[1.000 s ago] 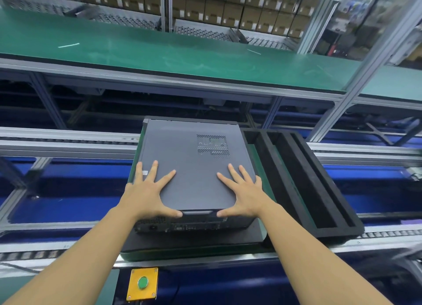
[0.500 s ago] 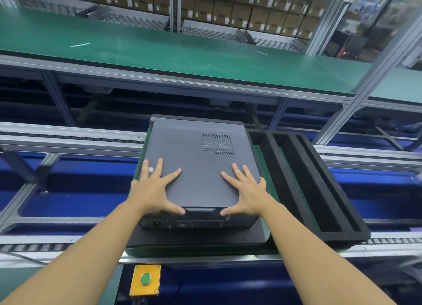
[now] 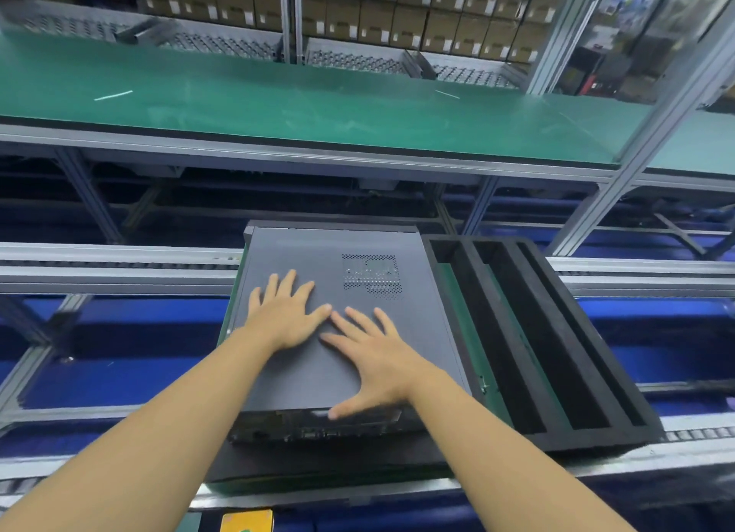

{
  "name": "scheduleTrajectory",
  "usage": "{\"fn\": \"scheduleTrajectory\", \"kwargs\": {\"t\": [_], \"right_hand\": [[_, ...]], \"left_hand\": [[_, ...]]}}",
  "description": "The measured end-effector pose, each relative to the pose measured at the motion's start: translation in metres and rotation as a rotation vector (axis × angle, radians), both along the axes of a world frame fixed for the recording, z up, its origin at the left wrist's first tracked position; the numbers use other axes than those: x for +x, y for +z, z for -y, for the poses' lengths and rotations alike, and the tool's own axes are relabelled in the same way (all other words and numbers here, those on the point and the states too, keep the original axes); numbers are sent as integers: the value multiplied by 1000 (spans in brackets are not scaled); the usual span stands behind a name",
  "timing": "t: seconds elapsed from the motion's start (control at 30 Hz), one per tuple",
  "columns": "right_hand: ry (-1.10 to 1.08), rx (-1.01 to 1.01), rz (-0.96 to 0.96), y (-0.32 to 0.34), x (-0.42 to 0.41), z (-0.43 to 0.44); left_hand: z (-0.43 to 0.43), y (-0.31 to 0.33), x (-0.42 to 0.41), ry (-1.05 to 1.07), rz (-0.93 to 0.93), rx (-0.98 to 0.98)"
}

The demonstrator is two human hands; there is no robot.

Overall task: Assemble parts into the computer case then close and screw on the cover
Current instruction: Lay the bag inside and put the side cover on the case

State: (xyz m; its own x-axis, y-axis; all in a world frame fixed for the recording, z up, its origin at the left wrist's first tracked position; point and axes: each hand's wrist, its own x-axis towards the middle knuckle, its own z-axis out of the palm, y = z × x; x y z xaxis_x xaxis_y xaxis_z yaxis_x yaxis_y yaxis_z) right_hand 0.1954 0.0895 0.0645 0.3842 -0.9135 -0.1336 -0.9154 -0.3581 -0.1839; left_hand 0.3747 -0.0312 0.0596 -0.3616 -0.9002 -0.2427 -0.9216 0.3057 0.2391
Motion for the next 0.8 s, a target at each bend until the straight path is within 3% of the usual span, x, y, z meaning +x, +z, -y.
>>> {"fn": "scheduleTrajectory", "kwargs": {"t": [0.13,0.3,0.8], "right_hand": [[172,-49,45,-9,2,19],[225,-34,118,1,-6,52],[209,94,-118,7,15,37]], "left_hand": [[52,1,-40,-31,-13,-39],[113,-1,-60,-22,19,-11],[157,-12,-76,-29,47,-224]]}}
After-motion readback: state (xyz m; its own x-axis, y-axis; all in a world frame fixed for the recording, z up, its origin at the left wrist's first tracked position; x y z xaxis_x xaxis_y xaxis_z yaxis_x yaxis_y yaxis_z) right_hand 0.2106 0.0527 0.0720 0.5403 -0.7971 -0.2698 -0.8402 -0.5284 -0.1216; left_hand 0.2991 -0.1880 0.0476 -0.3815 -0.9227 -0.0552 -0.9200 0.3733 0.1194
